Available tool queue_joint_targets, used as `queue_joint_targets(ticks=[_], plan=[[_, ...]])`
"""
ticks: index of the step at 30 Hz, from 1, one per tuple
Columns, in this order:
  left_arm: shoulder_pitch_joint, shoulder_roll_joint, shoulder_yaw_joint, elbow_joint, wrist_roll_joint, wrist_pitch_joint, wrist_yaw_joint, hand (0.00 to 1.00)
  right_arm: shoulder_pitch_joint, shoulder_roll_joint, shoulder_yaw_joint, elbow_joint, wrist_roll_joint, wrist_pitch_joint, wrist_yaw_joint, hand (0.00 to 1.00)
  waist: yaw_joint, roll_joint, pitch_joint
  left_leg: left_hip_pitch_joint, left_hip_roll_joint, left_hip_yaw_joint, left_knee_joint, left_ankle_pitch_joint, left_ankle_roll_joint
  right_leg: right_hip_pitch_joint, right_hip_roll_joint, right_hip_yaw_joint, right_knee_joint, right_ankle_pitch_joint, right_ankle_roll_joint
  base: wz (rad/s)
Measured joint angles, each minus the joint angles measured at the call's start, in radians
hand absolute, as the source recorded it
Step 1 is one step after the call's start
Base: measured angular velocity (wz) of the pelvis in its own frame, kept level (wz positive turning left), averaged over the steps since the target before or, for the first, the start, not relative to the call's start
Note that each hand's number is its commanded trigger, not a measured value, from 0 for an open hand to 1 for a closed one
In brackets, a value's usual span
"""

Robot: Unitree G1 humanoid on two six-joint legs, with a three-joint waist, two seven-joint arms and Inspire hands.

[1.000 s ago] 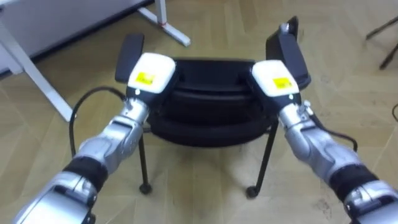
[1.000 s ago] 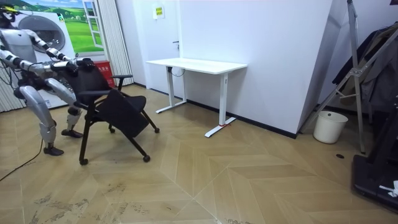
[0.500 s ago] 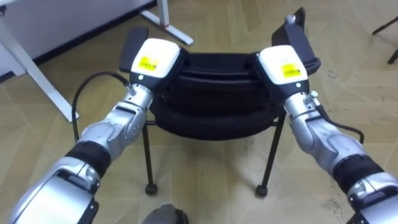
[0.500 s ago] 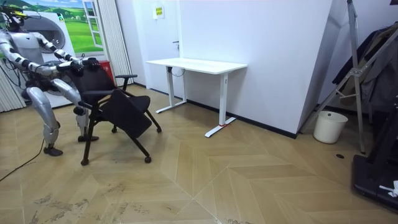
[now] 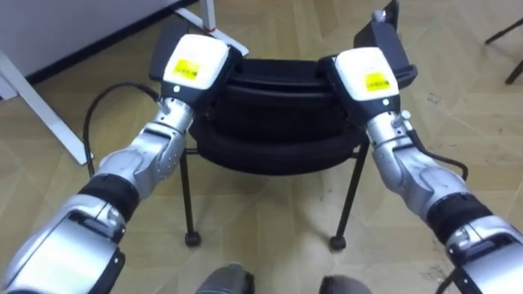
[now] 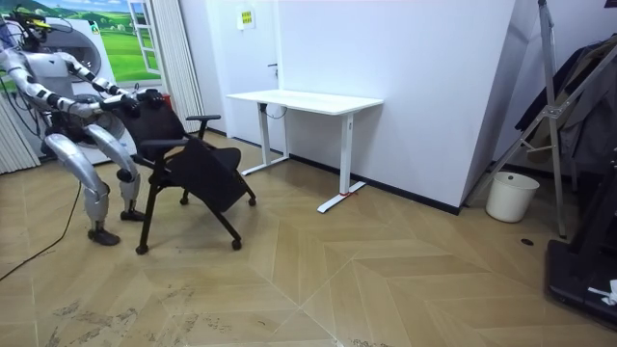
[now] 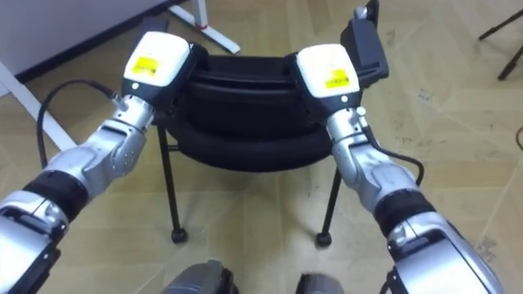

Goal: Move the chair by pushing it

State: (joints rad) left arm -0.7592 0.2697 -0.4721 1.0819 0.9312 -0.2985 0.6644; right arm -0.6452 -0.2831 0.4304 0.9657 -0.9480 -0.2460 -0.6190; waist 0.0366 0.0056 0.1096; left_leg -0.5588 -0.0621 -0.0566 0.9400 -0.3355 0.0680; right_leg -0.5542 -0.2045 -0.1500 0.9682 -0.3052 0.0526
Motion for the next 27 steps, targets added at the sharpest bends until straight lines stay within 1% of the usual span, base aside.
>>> queue_joint_targets(ticks=[1,2,3,4,5,6,7,8,9,10,11,12,13,14,15,16,17,18,19,20,21,22,23,24,25,26,27], plan=[[0.006,0.000,-0.005,0.001,-0.015,0.005,0.003,1.00,-0.004,-0.001,0.014,0.001,0.003,0.005,-0.001,1.00,0.002,-0.006,-0.0063,0.000,0.003,-0.006,0.015,-0.011,-0.020,0.000,0.000,0.003,-0.062,0.017,0.000,0.29],[0.012,-0.002,-0.009,0.001,-0.026,0.009,0.005,1.00,-0.004,-0.002,0.021,0.001,0.005,0.008,-0.001,1.00,0.004,-0.002,-0.0084,-0.006,0.006,-0.013,0.024,-0.016,-0.031,0.004,0.004,-0.008,-0.059,0.016,-0.008,0.15],[0.019,-0.002,-0.015,0.001,-0.037,0.010,0.009,1.00,-0.005,-0.002,0.022,0.001,0.005,0.008,-0.001,1.00,0.006,0.005,-0.0198,-0.008,0.037,-0.001,0.036,-0.030,-0.055,0.004,0.008,-0.033,-0.058,0.005,-0.027,-0.14],[0.023,-0.003,-0.019,0.003,-0.047,0.010,0.014,1.00,-0.010,-0.002,0.025,0.002,0.004,0.010,0.007,1.00,0.030,0.006,-0.0195,0.003,0.092,0.037,0.066,-0.063,-0.089,0.003,0.005,-0.060,-0.053,-0.001,-0.041,-0.36],[0.023,-0.002,-0.023,0.005,-0.055,0.011,0.020,1.00,-0.016,-0.001,0.025,0.003,0.004,0.010,0.019,1.00,0.043,0.011,-0.0204,0.015,0.120,0.057,0.072,-0.081,-0.077,0.006,-0.003,-0.075,-0.043,-0.006,-0.053,-0.61],[0.025,-0.002,-0.026,0.012,-0.060,0.012,0.023,1.00,-0.023,0.004,0.027,0.010,0.005,0.010,0.039,1.00,0.063,0.014,-0.0175,0.027,0.152,0.075,0.069,-0.095,-0.083,0.018,-0.013,-0.102,-0.028,-0.010,-0.063,-0.37],[0.025,0.000,-0.032,0.013,-0.065,0.012,0.023,1.00,-0.024,0.004,0.027,0.011,0.005,0.007,0.045,1.00,0.065,0.012,-0.0212,0.029,0.151,0.063,0.060,-0.095,-0.087,0.028,-0.016,-0.116,-0.027,-0.014,-0.071,-0.03],[0.022,0.005,-0.032,0.012,-0.064,0.012,0.028,1.00,-0.030,0.004,0.027,0.009,0.005,0.006,0.045,1.00,0.056,0.000,-0.0157,0.028,0.150,0.049,0.049,-0.087,-0.106,0.026,-0.012,-0.126,-0.031,-0.021,-0.084,0.26],[0.018,0.008,-0.032,0.012,-0.064,0.013,0.032,1.00,-0.034,0.004,0.027,0.009,0.006,0.005,0.045,1.00,0.053,-0.008,-0.0164,0.027,0.149,0.051,0.047,-0.082,-0.122,0.018,-0.013,-0.126,-0.033,-0.023,-0.091,0.21],[0.017,0.015,-0.035,0.010,-0.063,0.016,0.047,1.00,-0.048,0.007,0.027,0.009,0.006,0.004,0.059,1.00,0.056,-0.019,-0.0113,0.030,0.162,0.067,0.109,-0.089,-0.130,0.013,-0.027,-0.146,-0.027,-0.025,-0.111,-0.07],[0.021,0.015,-0.037,0.011,-0.064,0.021,0.056,1.00,-0.052,0.010,0.028,0.009,0.006,0.005,0.069,1.00,0.060,-0.012,-0.0136,0.049,0.182,0.077,0.144,-0.098,-0.116,0.018,-0.032,-0.162,-0.025,-0.027,-0.116,-0.31],[0.028,0.015,-0.041,0.009,-0.066,0.026,0.068,1.00,-0.054,0.008,0.027,0.003,0.005,0.005,0.080,1.00,0.069,-0.001,-0.0170,0.112,0.208,0.114,0.156,-0.154,-0.117,0.032,-0.040,-0.189,-0.024,-0.031,-0.122,-0.25],[0.022,0.015,-0.044,0.006,-0.067,0.033,0.071,1.00,-0.056,0.005,0.024,-0.003,0.007,0.005,0.082,1.00,0.070,0.008,-0.0199,0.144,0.226,0.142,0.132,-0.193,-0.118,0.032,-0.036,-0.193,-0.015,-0.038,-0.122,-0.10],[0.015,0.015,-0.047,0.008,-0.067,0.036,0.068,1.00,-0.056,0.005,0.020,-0.003,0.008,0.005,0.085,1.00,0.067,-0.004,-0.0133,0.153,0.226,0.148,0.114,-0.203,-0.112,0.031,-0.033,-0.186,-0.006,-0.046,-0.115,0.23],[0.007,0.017,-0.060,0.008,-0.066,0.046,0.065,1.00,-0.053,0.006,0.019,-0.002,0.012,0.006,0.092,1.00,0.059,-0.021,-0.0096,0.171,0.223,0.148,0.086,-0.216,-0.106,0.035,-0.009,-0.170,0.003,-0.066,-0.108,0.34],[0.015,0.016,-0.071,0.012,-0.065,0.050,0.069,1.00,-0.037,0.009,0.020,-0.003,0.018,0.003,0.099,1.00,0.055,-0.023,-0.0097,0.190,0.228,0.133,0.074,-0.218,-0.111,0.053,0.034,-0.143,-0.002,-0.098,-0.109,0.48],[0.030,0.015,-0.083,0.015,-0.065,0.050,0.072,1.00,-0.013,0.010,0.020,-0.008,0.018,-0.005,0.098,1.00,0.045,-0.019,-0.0117,0.208,0.228,0.119,0.068,-0.216,-0.121,0.082,0.066,-0.123,-0.003,-0.131,-0.115,0.46],[0.038,0.013,-0.083,0.015,-0.065,0.050,0.073,1.00,-0.002,0.009,0.020,-0.009,0.018,-0.010,0.096,1.00,0.036,-0.016,-0.0168,0.208,0.227,0.112,0.080,-0.215,-0.127,0.090,0.073,-0.119,-0.003,-0.143,-0.115,0.71],[0.045,0.012,-0.085,0.015,-0.065,0.049,0.074,1.00,0.010,0.009,0.019,-0.009,0.016,-0.018,0.085,1.00,0.010,-0.019,-0.0171,0.180,0.229,0.099,0.169,-0.167,-0.116,0.102,0.099,-0.102,0.009,-0.148,-0.122,0.69],[0.047,0.010,-0.087,0.015,-0.065,0.049,0.072,1.00,0.015,0.009,0.019,-0.009,0.017,-0.018,0.082,1.00,0.003,-0.021,-0.0154,0.145,0.228,0.090,0.231,-0.117,-0.107,0.103,0.116,-0.086,0.016,-0.149,-0.127,0.69],[0.052,0.002,-0.087,0.020,-0.065,0.050,0.070,1.00,0.025,0.009,0.019,-0.009,0.016,-0.018,0.081,1.00,0.000,-0.029,-0.0203,0.078,0.226,0.081,0.344,0.008,-0.096,0.103,0.150,-0.038,0.035,-0.151,-0.136,0.30],[0.061,-0.013,-0.087,0.030,-0.071,0.053,0.066,1.00,0.044,0.006,0.020,-0.006,0.007,-0.018,0.075,1.00,0.002,-0.033,-0.0212,0.018,0.218,0.079,0.432,0.147,-0.089,0.116,0.169,0.005,0.053,-0.159,-0.148,0.13],[0.068,-0.018,-0.087,0.031,-0.076,0.054,0.067,1.00,0.042,0.004,0.020,-0.007,0.005,-0.018,0.072,1.00,0.005,-0.041,-0.0167,0.000,0.210,0.077,0.455,0.177,-0.089,0.119,0.170,0.019,0.062,-0.162,-0.149,0.10],[0.076,-0.029,-0.087,0.030,-0.090,0.054,0.063,1.00,0.041,-0.012,0.039,-0.010,0.005,-0.018,0.064,1.00,-0.002,-0.027,-0.0207,-0.045,0.197,0.087,0.466,0.165,-0.085,0.125,0.170,0.030,0.076,-0.176,-0.147,0.10],[0.077,-0.039,-0.086,0.030,-0.098,0.057,0.061,1.00,0.045,-0.025,0.048,-0.011,0.006,-0.019,0.061,1.00,-0.007,-0.028,-0.0183,-0.079,0.183,0.110,0.426,0.131,-0.087,0.122,0.170,0.054,0.096,-0.188,-0.143,0.06],[0.080,-0.043,-0.085,0.030,-0.098,0.058,0.061,1.00,0.044,-0.027,0.049,-0.011,0.005,-0.018,0.061,1.00,-0.005,-0.023,-0.0181,-0.089,0.177,0.116,0.385,0.117,-0.093,0.123,0.170,0.060,0.099,-0.193,-0.139,-0.18],[0.085,-0.049,-0.084,0.030,-0.098,0.058,0.067,1.00,0.040,-0.034,0.051,-0.010,0.005,-0.019,0.053,1.00,-0.006,-0.018,-0.0178,-0.093,0.162,0.126,0.261,0.103,-0.098,0.120,0.163,0.060,0.099,-0.198,-0.134,-0.28]])
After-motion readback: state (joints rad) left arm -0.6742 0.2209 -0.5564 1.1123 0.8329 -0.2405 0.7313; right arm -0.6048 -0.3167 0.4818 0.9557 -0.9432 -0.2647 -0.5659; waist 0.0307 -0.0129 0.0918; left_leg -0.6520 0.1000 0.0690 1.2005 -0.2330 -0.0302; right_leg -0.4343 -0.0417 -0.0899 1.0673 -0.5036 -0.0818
